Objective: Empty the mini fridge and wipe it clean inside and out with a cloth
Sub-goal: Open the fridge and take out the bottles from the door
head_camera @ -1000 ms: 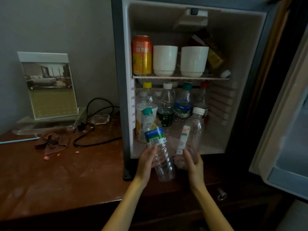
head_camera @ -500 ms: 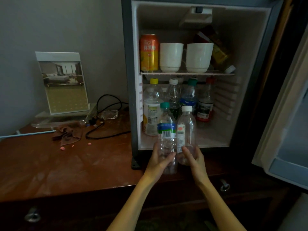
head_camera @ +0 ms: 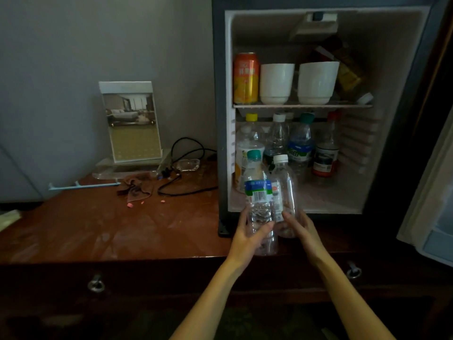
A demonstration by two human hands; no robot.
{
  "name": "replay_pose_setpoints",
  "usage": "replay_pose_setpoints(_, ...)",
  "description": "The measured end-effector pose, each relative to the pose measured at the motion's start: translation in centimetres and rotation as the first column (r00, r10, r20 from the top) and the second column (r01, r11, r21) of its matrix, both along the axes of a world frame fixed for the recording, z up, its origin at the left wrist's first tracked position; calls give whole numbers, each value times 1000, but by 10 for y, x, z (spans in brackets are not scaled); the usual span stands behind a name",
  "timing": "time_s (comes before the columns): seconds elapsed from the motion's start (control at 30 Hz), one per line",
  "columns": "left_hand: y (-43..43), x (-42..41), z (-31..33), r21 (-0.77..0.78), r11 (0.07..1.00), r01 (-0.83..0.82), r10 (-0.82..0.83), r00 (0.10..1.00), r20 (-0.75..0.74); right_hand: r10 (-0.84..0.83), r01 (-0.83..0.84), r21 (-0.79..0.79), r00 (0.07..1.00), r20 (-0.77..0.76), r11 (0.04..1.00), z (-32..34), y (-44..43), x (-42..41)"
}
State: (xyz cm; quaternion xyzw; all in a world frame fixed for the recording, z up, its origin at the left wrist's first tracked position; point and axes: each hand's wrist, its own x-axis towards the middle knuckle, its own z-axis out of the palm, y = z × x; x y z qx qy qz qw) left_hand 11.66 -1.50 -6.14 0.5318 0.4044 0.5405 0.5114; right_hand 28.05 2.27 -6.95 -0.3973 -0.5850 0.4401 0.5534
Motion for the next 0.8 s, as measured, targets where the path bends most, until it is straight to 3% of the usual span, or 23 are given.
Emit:
replay_pose_setpoints(0.27, -57, -39, -6, 40, 985, -167, 163, 984, 78, 130, -129, 49, 991, -8, 990, -2, -13, -20)
replay_pose_setpoints(0.5, -129, -108, -17, 27, 912, -408, 403, 908, 118, 331, -330, 30, 940, -84, 944, -11, -53, -103)
replay_pose_setpoints(0.67, -182, -163, -33, 44, 777, -628, 616, 773, 150, 502, -506, -15, 859, -104, 863, -27, -97, -190)
replay_pose_setpoints(0.8, -222, -208, -50, -22, 634, -773, 759, 616, 214, 666, -676, -69, 735, -128, 734, -41, -130, -257)
